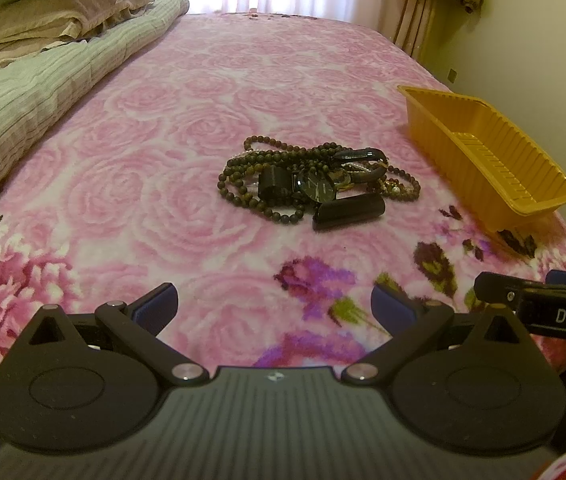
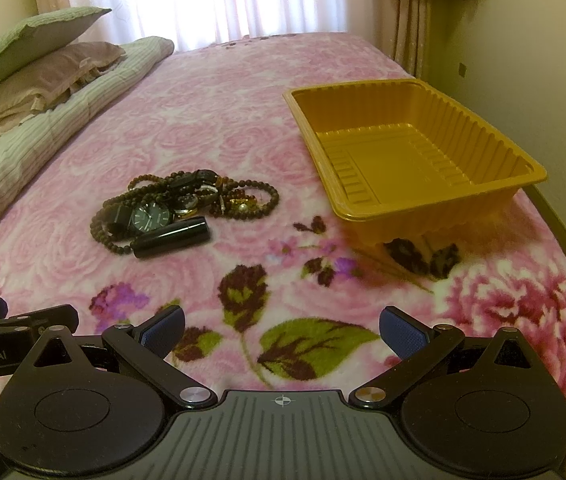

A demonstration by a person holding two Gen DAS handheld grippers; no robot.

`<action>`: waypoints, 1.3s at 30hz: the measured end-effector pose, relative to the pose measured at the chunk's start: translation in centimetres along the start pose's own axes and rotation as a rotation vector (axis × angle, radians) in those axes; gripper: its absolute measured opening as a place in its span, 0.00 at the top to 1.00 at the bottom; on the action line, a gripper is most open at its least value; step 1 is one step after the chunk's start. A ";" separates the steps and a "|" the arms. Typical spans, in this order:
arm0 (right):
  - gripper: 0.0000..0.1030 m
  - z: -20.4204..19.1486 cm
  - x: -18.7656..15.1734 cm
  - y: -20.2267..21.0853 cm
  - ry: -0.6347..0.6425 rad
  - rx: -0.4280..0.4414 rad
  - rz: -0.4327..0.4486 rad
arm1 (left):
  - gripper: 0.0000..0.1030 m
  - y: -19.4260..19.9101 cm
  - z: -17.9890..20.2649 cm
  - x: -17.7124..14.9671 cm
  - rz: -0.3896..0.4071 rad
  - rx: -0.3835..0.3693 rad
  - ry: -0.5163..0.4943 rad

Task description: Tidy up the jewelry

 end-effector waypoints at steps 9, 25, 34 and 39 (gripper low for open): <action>0.01 4.0 0.9 1.9 -0.150 0.077 0.051 | 0.01 -0.5 -1.7 0.8 0.010 -0.087 0.114; 0.30 20.0 10.0 -0.3 -0.172 -0.079 0.206 | 0.05 -2.7 -1.1 2.2 0.077 -0.095 0.055; 0.59 22.9 10.9 -6.2 -0.086 0.021 0.058 | 0.06 -4.5 0.7 2.9 0.079 -0.118 0.037; 0.74 22.9 11.4 -7.8 -0.051 0.044 0.008 | 0.06 -5.3 1.2 3.0 0.076 -0.136 0.049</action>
Point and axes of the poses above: each gripper's, at about its wrist camera, not at the fingertips, and y roughly against the way its jaws point, z to its right, x to its top, the point moved 2 cm from there along -y, roughly the way its jaws point, and after that the axes turned 1 degree about -y, right-handed, at the moved point
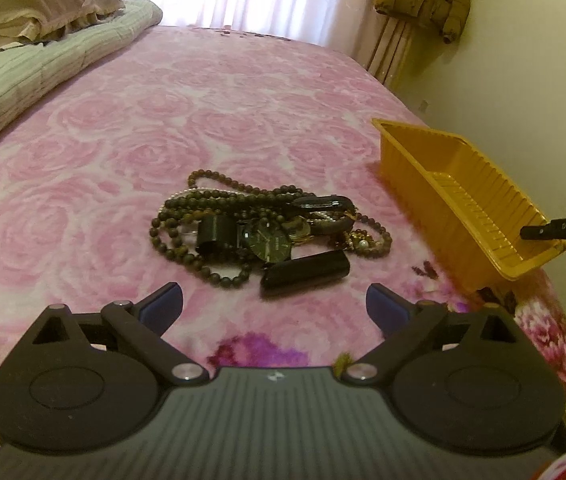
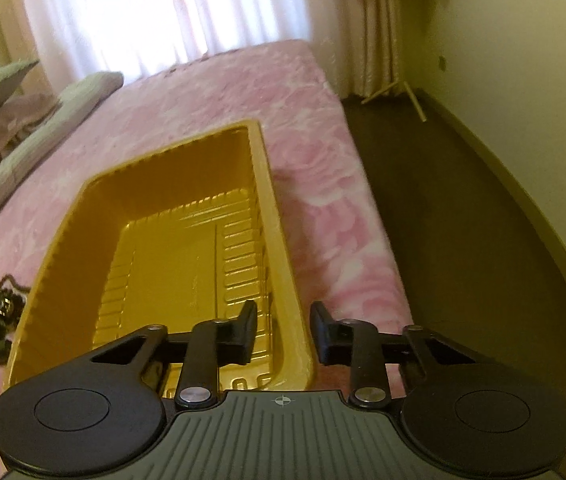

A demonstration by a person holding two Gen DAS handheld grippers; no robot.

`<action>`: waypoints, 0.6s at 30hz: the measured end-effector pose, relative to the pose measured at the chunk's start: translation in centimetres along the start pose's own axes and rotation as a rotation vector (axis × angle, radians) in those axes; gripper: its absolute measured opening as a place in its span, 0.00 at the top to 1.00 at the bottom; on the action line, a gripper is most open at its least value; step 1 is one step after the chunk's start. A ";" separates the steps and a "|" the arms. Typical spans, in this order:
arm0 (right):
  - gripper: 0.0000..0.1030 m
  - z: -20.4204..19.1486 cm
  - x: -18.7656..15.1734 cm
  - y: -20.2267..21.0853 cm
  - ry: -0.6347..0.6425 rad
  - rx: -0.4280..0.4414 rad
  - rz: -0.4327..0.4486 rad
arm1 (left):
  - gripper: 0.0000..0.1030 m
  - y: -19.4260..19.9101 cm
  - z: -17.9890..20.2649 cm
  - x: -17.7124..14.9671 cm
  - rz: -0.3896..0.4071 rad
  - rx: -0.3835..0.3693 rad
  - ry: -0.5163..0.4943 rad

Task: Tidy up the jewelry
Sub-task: 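Grasp the yellow tray rim with the right tool and lift it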

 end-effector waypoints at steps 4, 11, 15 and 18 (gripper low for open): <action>0.84 -0.1 0.2 -0.6 0.004 0.010 -0.031 | 0.06 -0.4 0.3 0.1 0.000 -0.007 0.003; 0.91 -0.4 0.8 0.1 -0.037 0.019 -0.042 | 0.06 -0.1 0.5 0.0 0.010 -0.010 -0.023; 0.95 -1.2 0.9 0.8 -0.039 -0.005 -0.062 | 0.06 0.1 0.1 0.1 0.011 -0.002 -0.036; 0.96 -2.2 1.0 1.5 -0.010 -0.035 -0.067 | 0.08 0.1 -0.3 0.4 0.017 0.007 -0.068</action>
Point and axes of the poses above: each gripper's, at about its wrist camera, not at the fingertips, and y roughly against the way its jaws point, z to its right, x to its top, the point moved 2 cm from there along -y, roughly the way its jaws point, and after that the axes turned 1 degree about -y, right-handed, at the moved point
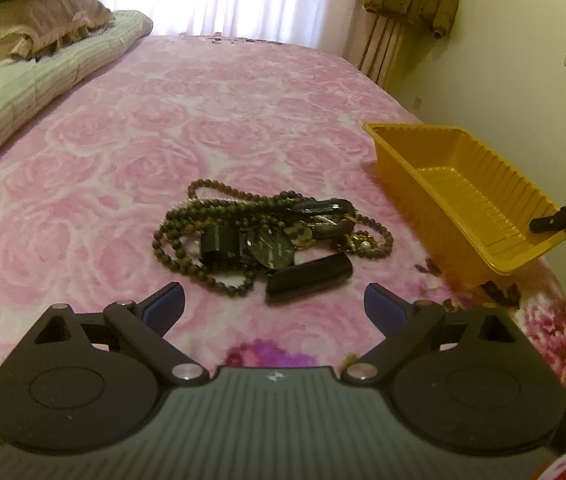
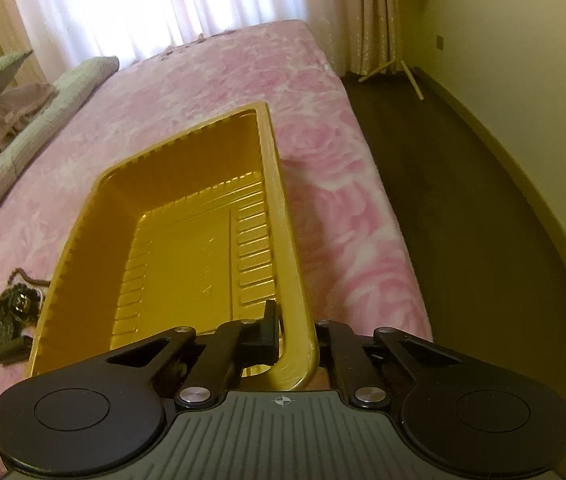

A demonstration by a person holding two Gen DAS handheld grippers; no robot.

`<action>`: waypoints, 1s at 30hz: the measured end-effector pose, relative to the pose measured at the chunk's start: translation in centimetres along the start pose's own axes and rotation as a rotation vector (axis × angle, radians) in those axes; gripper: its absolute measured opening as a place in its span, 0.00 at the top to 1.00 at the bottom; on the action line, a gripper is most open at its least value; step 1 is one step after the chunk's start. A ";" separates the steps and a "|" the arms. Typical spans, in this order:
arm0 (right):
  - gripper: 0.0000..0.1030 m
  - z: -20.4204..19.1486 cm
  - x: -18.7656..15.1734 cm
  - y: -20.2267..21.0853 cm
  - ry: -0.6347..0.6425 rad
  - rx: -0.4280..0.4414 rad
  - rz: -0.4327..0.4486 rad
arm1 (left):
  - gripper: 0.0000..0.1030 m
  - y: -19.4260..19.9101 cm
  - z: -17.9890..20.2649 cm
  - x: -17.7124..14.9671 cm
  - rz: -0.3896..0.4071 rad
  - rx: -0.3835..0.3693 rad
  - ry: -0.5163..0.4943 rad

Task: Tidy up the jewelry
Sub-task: 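Grasp the yellow tray rim with the right tool and lift it, then grasp the black cylindrical pendant with the left tool while the right tool holds the tray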

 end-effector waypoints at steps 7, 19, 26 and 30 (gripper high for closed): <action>0.96 -4.2 0.1 1.4 0.187 -0.138 -0.001 | 0.24 -1.2 -0.4 0.9 -0.026 -0.026 -0.154; 0.97 -10.0 -0.7 1.4 0.491 -0.307 -0.028 | 0.38 -3.6 2.6 0.4 -0.061 -0.101 -0.429; 0.97 -11.4 -0.1 0.9 0.614 -0.349 -0.111 | 0.43 -4.7 2.6 0.8 -0.078 -0.124 -0.457; 0.96 -12.2 -0.2 0.0 0.650 -0.361 -0.134 | 0.48 -5.1 2.5 0.7 -0.086 -0.131 -0.462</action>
Point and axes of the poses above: each gripper's, at about its wrist camera, not at the fingertips, and y roughly against the way its jaws point, z to its right, x to its top, the point moved 2 cm from there along -y, roughly the way its jaws point, and after that the axes turned 1 degree about -y, right-handed, at the moved point
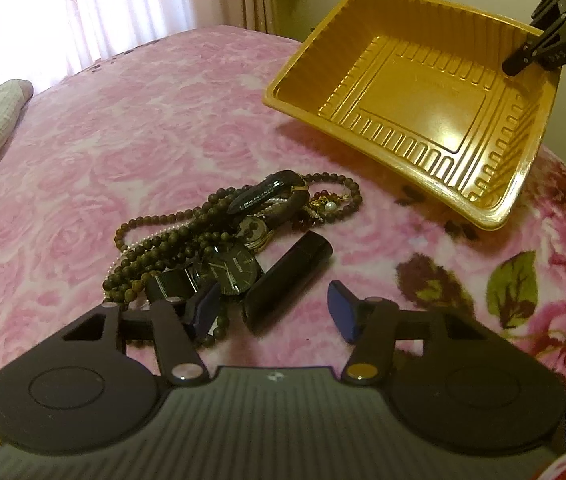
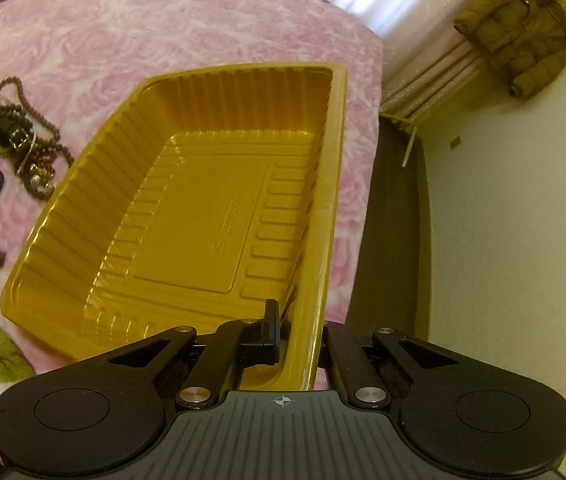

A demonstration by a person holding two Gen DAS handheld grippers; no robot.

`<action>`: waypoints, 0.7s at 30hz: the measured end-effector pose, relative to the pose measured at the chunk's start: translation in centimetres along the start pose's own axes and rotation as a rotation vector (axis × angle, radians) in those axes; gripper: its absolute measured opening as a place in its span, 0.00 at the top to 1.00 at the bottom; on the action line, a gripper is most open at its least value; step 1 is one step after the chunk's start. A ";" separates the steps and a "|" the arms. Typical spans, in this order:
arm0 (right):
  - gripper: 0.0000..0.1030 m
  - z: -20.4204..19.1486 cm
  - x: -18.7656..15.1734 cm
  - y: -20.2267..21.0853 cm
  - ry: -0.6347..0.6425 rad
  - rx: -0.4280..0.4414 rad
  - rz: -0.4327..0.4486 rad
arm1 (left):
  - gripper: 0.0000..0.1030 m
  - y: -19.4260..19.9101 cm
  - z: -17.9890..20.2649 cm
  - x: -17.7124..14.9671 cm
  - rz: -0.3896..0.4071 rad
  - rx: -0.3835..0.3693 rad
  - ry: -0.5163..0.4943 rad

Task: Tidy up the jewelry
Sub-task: 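Grasp the black cylindrical pendant with the left tool while the right tool holds the tray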

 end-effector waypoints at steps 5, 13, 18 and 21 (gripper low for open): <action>0.96 -0.2 0.1 -0.2 0.003 -0.004 -0.004 | 0.54 -0.2 0.0 -0.4 0.008 -0.014 -0.015; 0.96 0.0 -0.2 0.0 -0.011 -0.001 -0.008 | 0.62 -0.7 0.6 -0.1 0.033 -0.026 -0.100; 0.96 0.0 -0.2 0.0 -0.010 -0.001 -0.008 | 0.65 -1.5 1.1 0.2 0.017 -0.033 -0.184; 0.96 0.0 -0.2 0.0 -0.010 -0.001 -0.008 | 0.77 -1.6 1.3 0.5 -0.012 -0.058 -0.196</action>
Point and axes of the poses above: each gripper's, at about its wrist camera, not at the fingertips, and y roughly against the way its jaws point, z to its right, x to its top, the point moved 2 cm from there along -y, roughly the way its jaws point, and after that the axes turned 1 degree about -y, right-handed, at the moved point
